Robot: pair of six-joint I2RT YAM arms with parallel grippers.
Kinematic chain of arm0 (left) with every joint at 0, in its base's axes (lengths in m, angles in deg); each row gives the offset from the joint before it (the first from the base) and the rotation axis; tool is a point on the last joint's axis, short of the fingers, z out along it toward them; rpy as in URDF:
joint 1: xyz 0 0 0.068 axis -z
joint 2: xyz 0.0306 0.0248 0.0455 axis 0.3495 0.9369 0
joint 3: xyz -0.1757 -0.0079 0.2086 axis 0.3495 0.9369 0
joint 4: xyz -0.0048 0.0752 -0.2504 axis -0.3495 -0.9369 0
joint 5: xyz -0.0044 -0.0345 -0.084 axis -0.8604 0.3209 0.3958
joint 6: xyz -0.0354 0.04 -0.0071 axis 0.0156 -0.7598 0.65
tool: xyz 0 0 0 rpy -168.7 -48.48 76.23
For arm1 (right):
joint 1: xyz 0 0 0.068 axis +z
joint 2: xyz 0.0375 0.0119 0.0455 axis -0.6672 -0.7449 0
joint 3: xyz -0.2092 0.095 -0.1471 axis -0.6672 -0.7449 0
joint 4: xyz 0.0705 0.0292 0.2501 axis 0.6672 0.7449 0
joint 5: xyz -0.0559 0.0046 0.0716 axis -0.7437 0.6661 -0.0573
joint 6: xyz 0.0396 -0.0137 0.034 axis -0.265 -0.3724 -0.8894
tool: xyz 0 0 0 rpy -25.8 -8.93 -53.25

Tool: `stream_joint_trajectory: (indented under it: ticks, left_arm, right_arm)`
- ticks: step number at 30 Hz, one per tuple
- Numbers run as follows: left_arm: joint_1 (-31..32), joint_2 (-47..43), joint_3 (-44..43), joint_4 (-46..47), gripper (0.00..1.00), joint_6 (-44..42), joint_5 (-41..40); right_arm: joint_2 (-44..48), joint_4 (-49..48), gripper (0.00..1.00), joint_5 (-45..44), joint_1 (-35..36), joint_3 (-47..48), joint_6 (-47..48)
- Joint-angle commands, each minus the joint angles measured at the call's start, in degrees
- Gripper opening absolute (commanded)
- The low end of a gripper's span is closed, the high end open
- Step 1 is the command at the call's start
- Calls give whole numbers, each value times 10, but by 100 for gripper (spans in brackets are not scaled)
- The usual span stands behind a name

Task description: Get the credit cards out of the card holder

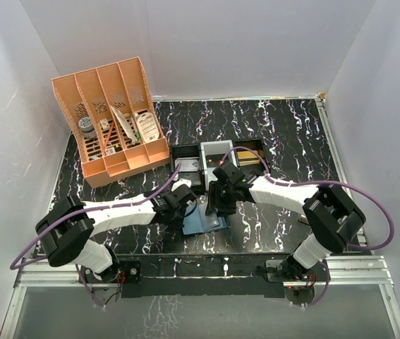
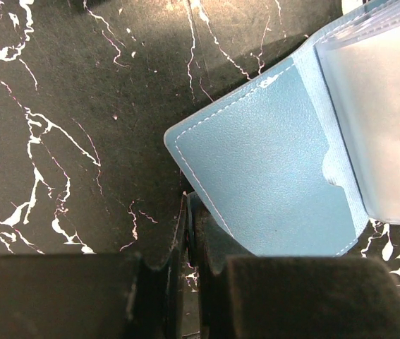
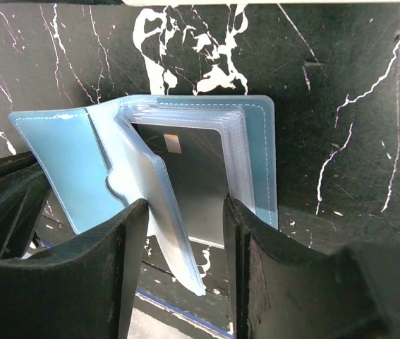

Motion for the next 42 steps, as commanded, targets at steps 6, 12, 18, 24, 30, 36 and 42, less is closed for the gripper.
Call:
stream_joint_trajectory:
  ticks: [6,12,18,24,30,36,42]
  left_arm:
    - [1,9,-17,7,0,-8,9]
    - [1,12,-21,3,0,-6,7]
    - [1,20,-33,-6,0,10,-11]
    - [1,13,-20,20,0,30,3]
    - [1,8,-22,0,0,22,-9]
    - [1,-4,-8,3,0,34,-11]
    - [1,-14,5,11,0,44,-4]
  right_arm:
    - [28,26,44,-38,11,40,-1]
    - [51,2,48,18,12,37,8]
    - [57,-121,48,112,12,-8,-55]
    - [47,-113,41,96,11,0,-59]
    - [23,-125,30,111,11,-1,-56]
    - [-15,-152,34,142,11,-4,-60]
    - [-38,-137,34,131,12,-6,-45]
